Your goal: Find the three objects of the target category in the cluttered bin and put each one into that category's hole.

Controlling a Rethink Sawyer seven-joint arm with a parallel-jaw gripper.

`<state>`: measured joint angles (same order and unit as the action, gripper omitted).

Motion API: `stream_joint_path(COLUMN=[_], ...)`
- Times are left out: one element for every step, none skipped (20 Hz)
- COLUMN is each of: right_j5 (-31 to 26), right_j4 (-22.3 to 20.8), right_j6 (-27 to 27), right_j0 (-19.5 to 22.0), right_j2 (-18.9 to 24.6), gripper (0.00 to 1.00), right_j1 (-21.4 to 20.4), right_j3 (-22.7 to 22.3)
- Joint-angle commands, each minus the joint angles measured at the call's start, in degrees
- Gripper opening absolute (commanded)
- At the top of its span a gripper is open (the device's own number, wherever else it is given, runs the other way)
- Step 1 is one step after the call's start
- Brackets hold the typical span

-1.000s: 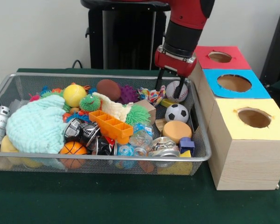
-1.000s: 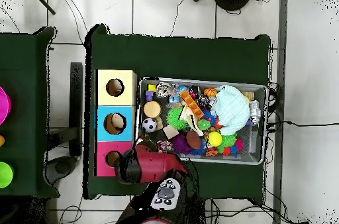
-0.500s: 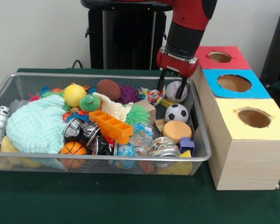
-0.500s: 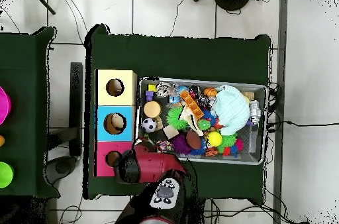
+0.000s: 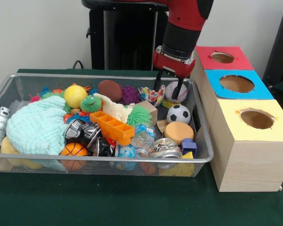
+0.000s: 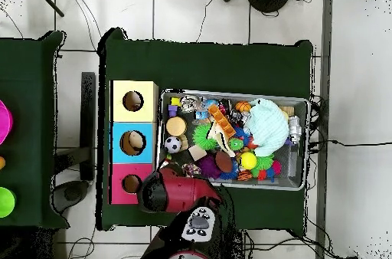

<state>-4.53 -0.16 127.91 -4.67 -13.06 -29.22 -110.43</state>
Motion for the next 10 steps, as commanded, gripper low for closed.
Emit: stream_joint_path(right_j5=[-0.2, 0.0, 0.1, 0.4, 0.6, 0.9, 0.9, 0.9, 1.0, 1.0], right_j4=[0.1, 0.1, 0.0, -0.1, -0.2, -0.3, -0.3, -0.3, -0.3, -0.3], right_j6=[6.8, 6.9, 6.8, 6.8, 6.8, 6.8, 6.7, 6.8, 6.7, 6.8], right_j0=[2.2, 2.2, 2.4, 2.4, 2.7, 2.7, 2.8, 2.8, 2.9, 2.9], right_j2=[4.9, 4.9, 4.9, 4.9, 4.9, 4.9, 4.8, 4.8, 4.7, 4.6], gripper=[1.00, 1.00, 1.00, 1.00, 1.00, 1.00, 1.00, 1.00, 1.00, 1.00], right_j1=[1.8, 2.0, 2.0, 2.2, 2.4, 2.5, 2.6, 2.7, 2.7, 2.8], right_j3=[-2.6, -2.5, -2.6, -2.6, -2.6, -2.7, -2.6, -2.7, -2.6, -2.6])
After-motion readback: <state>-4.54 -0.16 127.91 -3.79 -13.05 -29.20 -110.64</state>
